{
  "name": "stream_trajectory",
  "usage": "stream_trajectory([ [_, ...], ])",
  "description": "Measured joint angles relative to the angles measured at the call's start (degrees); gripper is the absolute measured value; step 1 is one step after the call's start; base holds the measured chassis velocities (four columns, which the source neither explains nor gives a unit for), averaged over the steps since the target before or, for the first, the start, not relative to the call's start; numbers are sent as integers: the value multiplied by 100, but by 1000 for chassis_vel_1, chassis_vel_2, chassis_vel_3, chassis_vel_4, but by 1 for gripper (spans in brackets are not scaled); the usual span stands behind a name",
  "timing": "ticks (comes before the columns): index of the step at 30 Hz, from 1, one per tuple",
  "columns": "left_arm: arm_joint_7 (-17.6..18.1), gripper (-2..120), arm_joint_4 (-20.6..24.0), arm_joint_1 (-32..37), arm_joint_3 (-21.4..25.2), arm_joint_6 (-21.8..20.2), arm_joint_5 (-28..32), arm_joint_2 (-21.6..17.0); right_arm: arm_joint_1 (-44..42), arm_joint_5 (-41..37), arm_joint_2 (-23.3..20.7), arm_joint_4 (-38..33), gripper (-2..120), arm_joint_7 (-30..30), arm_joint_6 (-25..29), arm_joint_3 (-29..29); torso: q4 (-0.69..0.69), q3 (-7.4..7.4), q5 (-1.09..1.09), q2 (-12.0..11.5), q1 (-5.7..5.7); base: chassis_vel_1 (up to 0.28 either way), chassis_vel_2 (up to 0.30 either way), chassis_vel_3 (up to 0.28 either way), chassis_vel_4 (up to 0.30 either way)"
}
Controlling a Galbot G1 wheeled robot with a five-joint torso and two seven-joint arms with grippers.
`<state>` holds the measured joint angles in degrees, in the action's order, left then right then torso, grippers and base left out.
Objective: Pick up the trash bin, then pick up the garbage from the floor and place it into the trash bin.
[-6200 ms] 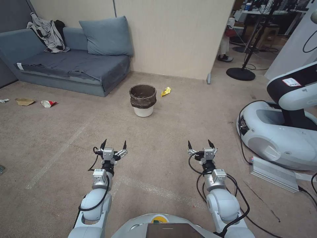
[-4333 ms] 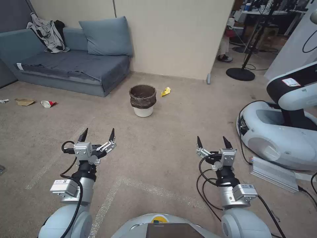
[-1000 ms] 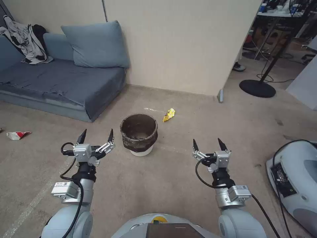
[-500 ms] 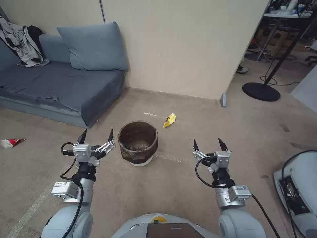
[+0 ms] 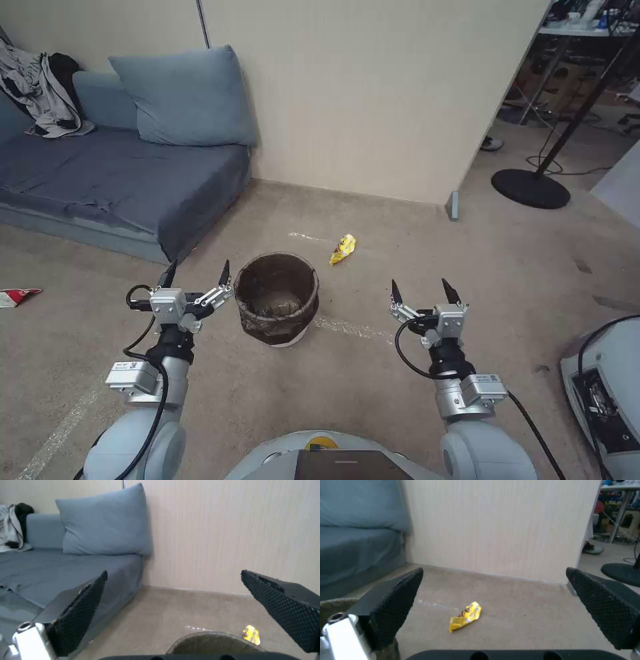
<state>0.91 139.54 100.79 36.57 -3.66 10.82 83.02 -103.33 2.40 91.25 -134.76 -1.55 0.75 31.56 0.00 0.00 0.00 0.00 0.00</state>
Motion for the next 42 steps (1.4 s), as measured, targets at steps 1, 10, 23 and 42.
stream_trajectory([
  [1, 1, 100, -21, -36, 0, -36, 21, -28, 23, -18, -11, 15, 100, 5, -1, 3, 0, 0, 0, 0, 0, 0, 0, 0, 0],
  [10, 132, 100, -265, -518, -38, -736, 443, -436, 120, -75, -99, 131, 100, 14, -54, 25, 1, 0, 0, 0, 0, 0, 0, 0, 0],
  [23, 580, 100, -974, -1908, -127, -2315, 1648, -1321, 155, -111, -193, 404, 100, 80, 19, 12, -1, 1, -1, 0, 0, 0, 0, 0, 0],
  [42, 1716, 100, -1827, -2811, -762, -3639, 2675, -1599, 403, -165, -348, 946, 100, -13, 172, -169, -1, 0, 1, 0, 0, 0, 0, 0, 0],
])
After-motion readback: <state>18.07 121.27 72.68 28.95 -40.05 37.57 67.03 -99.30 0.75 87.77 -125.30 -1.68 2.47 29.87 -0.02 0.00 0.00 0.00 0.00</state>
